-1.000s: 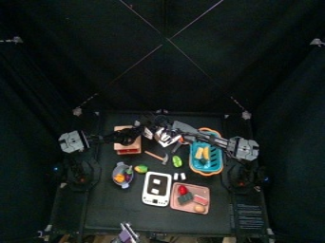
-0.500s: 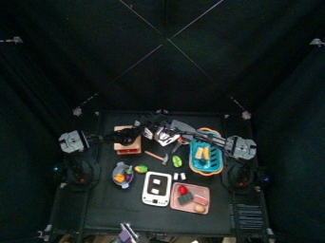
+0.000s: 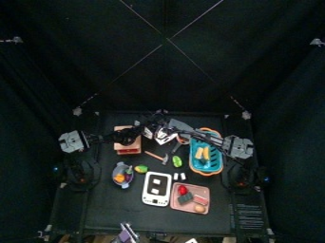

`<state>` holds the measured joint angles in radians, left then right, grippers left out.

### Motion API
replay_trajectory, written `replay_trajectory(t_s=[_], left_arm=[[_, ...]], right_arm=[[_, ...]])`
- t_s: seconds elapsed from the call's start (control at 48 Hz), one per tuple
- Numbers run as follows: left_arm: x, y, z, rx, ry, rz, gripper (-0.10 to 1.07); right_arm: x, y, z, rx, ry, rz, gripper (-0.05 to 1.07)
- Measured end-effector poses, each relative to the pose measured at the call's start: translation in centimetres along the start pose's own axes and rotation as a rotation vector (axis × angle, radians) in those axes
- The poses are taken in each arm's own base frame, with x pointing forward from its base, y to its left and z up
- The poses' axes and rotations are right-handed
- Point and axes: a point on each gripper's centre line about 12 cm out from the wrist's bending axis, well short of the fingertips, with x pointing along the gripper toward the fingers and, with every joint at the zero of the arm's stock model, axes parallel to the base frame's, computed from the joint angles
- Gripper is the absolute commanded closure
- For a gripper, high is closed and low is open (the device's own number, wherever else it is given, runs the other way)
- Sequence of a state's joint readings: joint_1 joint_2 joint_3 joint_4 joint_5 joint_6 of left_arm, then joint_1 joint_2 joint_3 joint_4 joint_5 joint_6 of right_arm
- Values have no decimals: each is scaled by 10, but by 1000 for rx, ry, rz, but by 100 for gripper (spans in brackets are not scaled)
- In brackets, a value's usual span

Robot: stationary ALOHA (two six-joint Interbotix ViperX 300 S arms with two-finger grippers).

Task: Place cleaver back in holder

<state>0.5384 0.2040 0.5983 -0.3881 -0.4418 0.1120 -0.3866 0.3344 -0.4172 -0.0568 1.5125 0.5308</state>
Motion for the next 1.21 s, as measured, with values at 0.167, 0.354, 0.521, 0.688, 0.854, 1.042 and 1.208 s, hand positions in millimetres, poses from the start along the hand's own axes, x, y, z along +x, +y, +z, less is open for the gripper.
replay_trajectory(t_s=[0.167,0.354,0.521,0.688,0.854,1.042,1.208], left_arm=[[0,0,0,7,0,-3,15],[0,0,0,8,0,-4,15],[0,0,-1,11,1,-4,15],[0,-1,-1,11,1,-6,15],[0,-1,-1,11,1,-6,15],[-1,-1,-1,11,3,-5,15],[-7,-1,4,7,-10,-8,15]], right_arm=[[7,-1,11,6,-20,-18,59],[7,0,21,4,-76,-28,55],[6,0,23,3,-89,-31,39],[7,-2,25,0,-107,-51,22],[9,-4,27,-2,-115,-74,19],[8,-2,25,-12,-116,-79,19],[2,8,18,-42,-136,-88,19]])
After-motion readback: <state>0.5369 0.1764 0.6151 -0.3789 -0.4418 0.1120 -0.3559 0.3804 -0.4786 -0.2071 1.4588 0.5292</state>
